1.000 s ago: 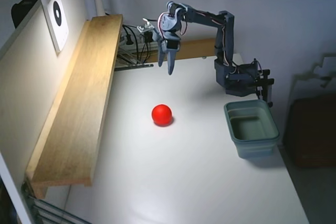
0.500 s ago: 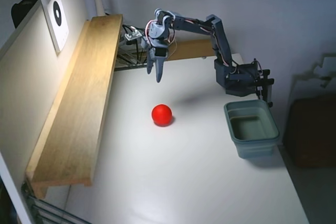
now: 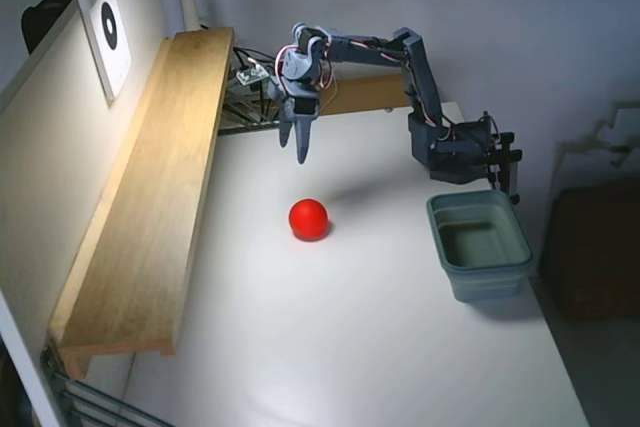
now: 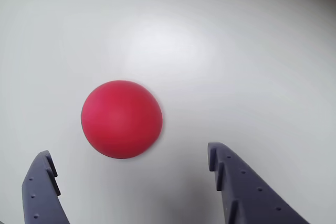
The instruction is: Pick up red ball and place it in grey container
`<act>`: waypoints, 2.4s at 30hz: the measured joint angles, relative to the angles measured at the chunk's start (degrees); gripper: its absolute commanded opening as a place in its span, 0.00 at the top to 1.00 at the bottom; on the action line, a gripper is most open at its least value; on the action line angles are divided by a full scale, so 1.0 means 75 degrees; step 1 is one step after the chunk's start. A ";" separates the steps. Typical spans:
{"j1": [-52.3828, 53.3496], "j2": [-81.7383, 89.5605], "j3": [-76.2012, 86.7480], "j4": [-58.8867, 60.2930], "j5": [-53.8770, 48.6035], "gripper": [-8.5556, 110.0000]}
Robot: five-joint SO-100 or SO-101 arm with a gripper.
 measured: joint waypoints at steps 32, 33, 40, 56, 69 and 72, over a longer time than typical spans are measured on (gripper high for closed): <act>0.0000 0.1055 0.4172 -0.3223 0.0000 0.61; 0.0000 0.1055 0.4230 -0.3328 0.0000 0.61; 0.0000 0.1055 0.4781 -0.3902 0.0000 0.61; -0.0586 0.1055 0.4781 -0.3949 0.0000 0.61; -0.0668 0.1066 0.5777 -0.4887 0.0000 0.61; -0.0668 0.1055 0.6188 -0.5285 0.0000 0.61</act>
